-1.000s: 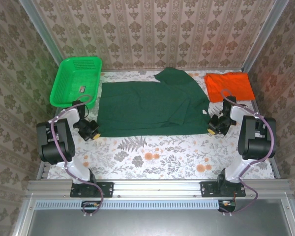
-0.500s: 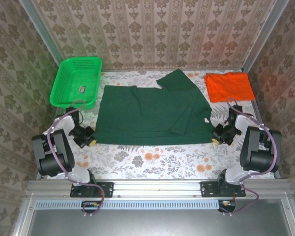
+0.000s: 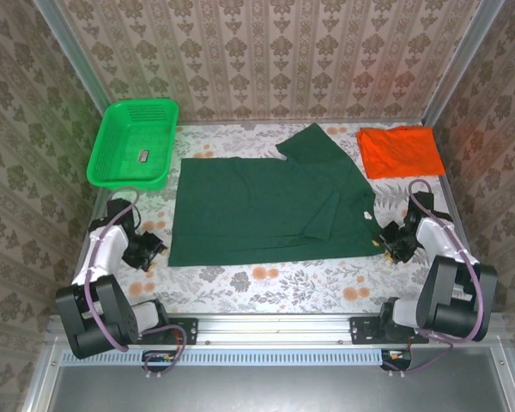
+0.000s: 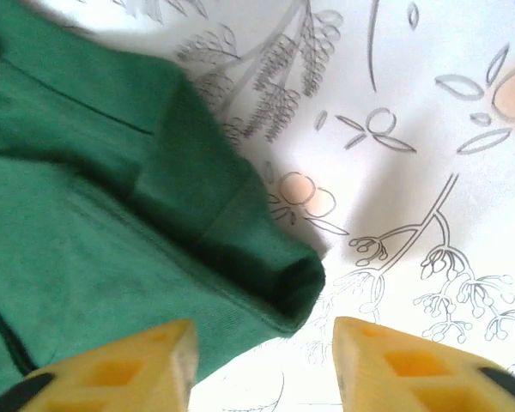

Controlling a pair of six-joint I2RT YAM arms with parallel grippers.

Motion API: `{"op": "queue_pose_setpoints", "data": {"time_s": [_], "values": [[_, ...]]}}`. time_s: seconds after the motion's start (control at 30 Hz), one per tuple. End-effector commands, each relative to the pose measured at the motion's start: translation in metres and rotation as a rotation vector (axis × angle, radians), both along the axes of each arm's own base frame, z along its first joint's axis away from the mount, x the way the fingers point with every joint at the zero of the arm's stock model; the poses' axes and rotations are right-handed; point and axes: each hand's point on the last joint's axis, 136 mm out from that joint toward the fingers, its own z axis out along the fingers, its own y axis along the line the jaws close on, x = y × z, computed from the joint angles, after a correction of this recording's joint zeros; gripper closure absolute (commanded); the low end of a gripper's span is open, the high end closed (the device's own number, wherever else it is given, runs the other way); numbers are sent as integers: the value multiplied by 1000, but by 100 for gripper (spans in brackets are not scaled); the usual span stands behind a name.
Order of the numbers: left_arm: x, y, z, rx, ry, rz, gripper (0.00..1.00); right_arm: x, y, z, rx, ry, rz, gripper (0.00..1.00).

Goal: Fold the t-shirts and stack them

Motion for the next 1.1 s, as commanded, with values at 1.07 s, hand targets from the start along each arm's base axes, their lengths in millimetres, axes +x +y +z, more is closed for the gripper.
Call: {"op": "queue_pose_setpoints", "data": {"time_s": [1.07], "values": [[14, -283, 0, -47, -143, -1224, 59, 68, 145, -2, 130, -27, 374, 69]]}}
